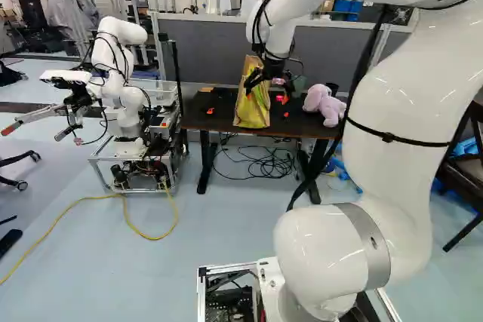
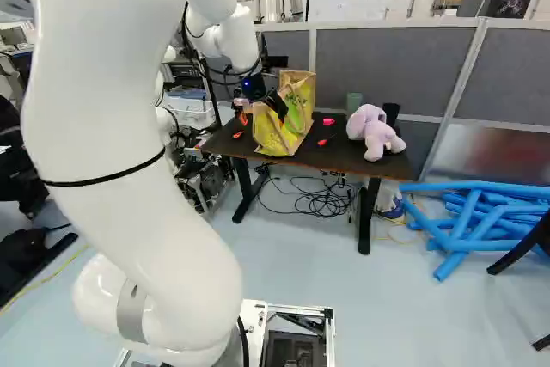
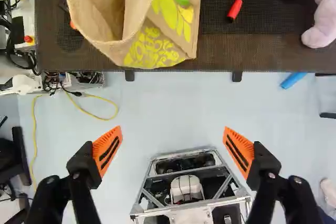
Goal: Pick up the bag on the ground and place it on the table
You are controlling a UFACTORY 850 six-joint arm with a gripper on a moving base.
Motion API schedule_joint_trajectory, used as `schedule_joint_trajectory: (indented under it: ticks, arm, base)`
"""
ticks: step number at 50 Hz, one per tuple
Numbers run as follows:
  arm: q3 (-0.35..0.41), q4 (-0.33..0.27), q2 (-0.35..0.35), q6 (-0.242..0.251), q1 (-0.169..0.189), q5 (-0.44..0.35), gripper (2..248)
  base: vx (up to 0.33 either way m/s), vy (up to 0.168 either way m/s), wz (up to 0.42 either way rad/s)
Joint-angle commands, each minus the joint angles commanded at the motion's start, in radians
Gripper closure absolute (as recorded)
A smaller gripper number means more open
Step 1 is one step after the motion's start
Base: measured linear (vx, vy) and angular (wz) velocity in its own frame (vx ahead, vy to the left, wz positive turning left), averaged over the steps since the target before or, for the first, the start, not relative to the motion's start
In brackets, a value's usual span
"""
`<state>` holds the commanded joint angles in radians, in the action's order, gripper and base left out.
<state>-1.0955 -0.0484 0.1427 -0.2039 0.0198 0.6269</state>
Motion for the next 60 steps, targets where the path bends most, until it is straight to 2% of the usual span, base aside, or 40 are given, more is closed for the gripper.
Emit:
schedule_joint_trajectory:
  ticks: [60]
  arm:
    - [0.542,0.026,-0.227,0.110,-0.011,-0.806,3]
  base:
    - [0.000,0.000,0.000]
